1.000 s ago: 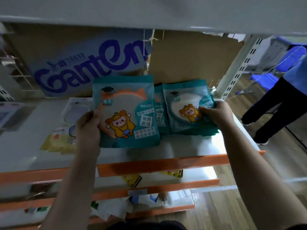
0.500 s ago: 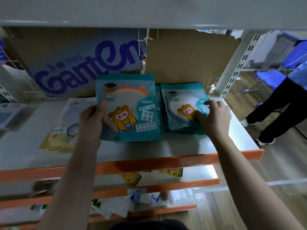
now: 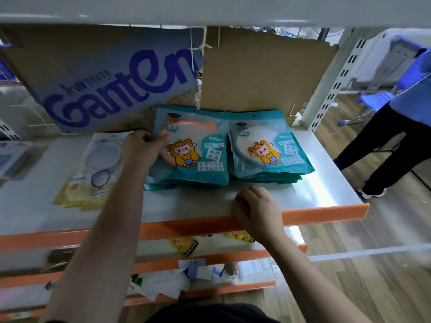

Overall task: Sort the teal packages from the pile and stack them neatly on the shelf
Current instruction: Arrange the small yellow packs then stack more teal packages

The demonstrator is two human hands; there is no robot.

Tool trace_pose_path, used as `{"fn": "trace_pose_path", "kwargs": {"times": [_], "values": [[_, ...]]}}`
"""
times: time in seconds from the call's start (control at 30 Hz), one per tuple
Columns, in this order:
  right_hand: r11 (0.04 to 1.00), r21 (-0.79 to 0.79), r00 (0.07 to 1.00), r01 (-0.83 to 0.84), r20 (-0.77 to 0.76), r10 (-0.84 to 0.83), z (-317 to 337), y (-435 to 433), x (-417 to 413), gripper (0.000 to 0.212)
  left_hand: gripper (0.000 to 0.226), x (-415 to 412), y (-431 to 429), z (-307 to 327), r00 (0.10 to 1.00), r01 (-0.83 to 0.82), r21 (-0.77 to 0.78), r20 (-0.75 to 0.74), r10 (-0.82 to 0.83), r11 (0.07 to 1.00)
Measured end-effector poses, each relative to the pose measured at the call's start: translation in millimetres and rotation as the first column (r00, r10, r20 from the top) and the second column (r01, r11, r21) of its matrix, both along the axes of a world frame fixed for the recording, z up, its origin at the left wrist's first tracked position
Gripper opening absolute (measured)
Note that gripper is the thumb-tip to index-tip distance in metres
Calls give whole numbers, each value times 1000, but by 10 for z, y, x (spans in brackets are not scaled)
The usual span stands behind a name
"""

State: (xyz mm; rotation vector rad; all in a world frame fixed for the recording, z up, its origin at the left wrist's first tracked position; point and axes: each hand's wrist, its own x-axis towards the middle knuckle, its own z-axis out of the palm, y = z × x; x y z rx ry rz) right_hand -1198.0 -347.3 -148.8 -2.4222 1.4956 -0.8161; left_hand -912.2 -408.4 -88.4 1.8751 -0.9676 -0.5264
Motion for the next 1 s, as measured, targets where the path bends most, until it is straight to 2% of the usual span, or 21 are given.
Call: {"fn": "trace_pose_path", "kwargs": {"times": [0.1,0.27,0.37,0.5,0.6,0.7,0.8,0.9,1.0], "values": [[999,-26,1000,24,5,-24,-10,-2,11,10,29,-35,-8,-53,995,-25,2,94,25,1000],[999,-24,999,41,9,-41,-25,-12,19,10,51,-46,8,-70,964,-78,4,256,74,997],[1000,-14,1000,26,8,-25,-22,-4,15,10,60,-44,24,-53,953,-100,24,289,89,995],[999,19,996,-35,79,33,24,5,75,10,42,-36,199,-93,926,-57,-5,373,55,998],[988,-14,984,-156,86,156,100,50,271,16,37,39,441,-126,892,-19,-41,451,36,999],[970,-33,959,-243,140,245,221,130,574,24,29,166,727,-126,833,16,-59,552,19,998],[951,-60,934,-304,178,310,340,190,924,17,27,380,1038,-84,764,46,-66,645,8,997],[933,-67,907,-354,219,360,448,251,1331,14,33,691,1389,-46,734,-1,-35,679,25,999],[913,-76,886,-400,225,406,485,381,1808,13,29,1074,1757,-48,713,-109,17,698,66,994]]}}
